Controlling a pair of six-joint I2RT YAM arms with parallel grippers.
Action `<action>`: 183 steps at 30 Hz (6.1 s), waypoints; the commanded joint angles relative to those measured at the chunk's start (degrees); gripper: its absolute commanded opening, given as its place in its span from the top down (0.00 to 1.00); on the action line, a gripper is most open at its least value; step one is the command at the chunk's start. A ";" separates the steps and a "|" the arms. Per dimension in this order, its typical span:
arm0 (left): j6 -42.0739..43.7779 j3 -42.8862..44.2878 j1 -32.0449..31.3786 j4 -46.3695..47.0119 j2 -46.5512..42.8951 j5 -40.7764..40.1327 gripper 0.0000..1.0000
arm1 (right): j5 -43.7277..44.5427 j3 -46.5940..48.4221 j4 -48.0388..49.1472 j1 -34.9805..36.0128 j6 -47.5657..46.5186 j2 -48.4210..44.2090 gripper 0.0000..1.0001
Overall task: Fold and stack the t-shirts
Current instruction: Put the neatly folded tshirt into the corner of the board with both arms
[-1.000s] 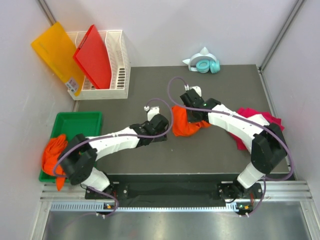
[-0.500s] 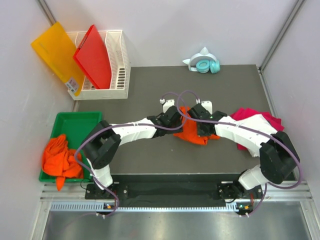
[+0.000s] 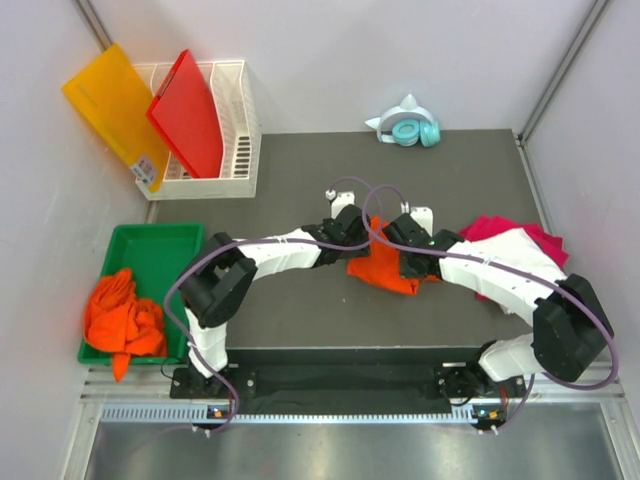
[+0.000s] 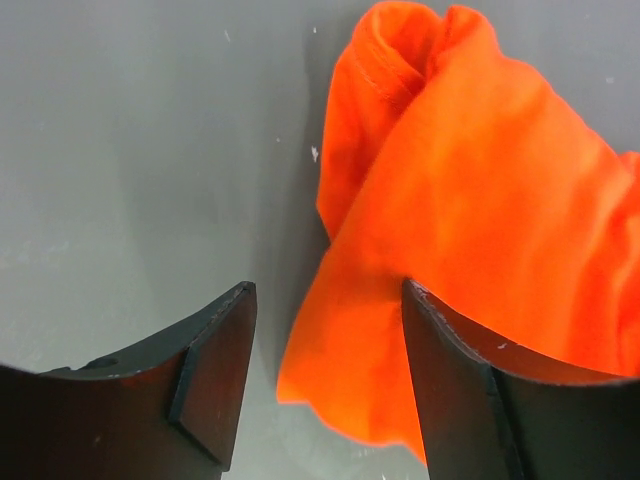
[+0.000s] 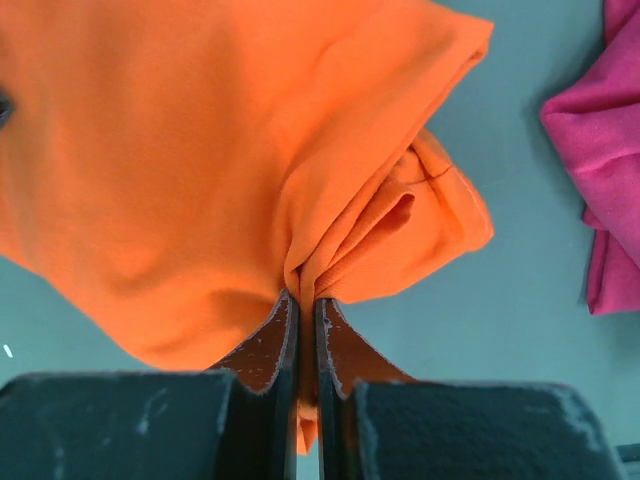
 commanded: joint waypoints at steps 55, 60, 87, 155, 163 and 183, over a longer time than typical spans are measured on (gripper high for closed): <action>12.31 8.97 15.44 -13.20 -10.83 -7.42 1.00 | -0.47 28.47 4.99 -7.53 -6.74 15.48 1.00; 13.19 12.23 19.48 -12.33 -9.25 -7.24 1.00 | -0.91 35.33 5.43 -9.12 -7.98 19.51 1.00; -1.14 -21.43 13.95 -11.88 -14.43 2.95 1.00 | -9.43 -0.78 13.25 0.89 1.78 15.92 1.00; -4.83 -19.06 9.29 -8.38 -21.90 2.95 0.26 | -16.38 -5.09 20.98 -0.42 3.80 19.35 0.60; -11.23 -18.27 6.48 -9.06 -17.42 0.94 0.26 | -15.59 -3.52 19.23 -0.50 2.66 17.95 0.60; -15.82 -20.99 6.48 -8.10 -10.03 0.58 0.63 | -11.81 -3.68 15.71 -0.50 0.72 11.97 0.62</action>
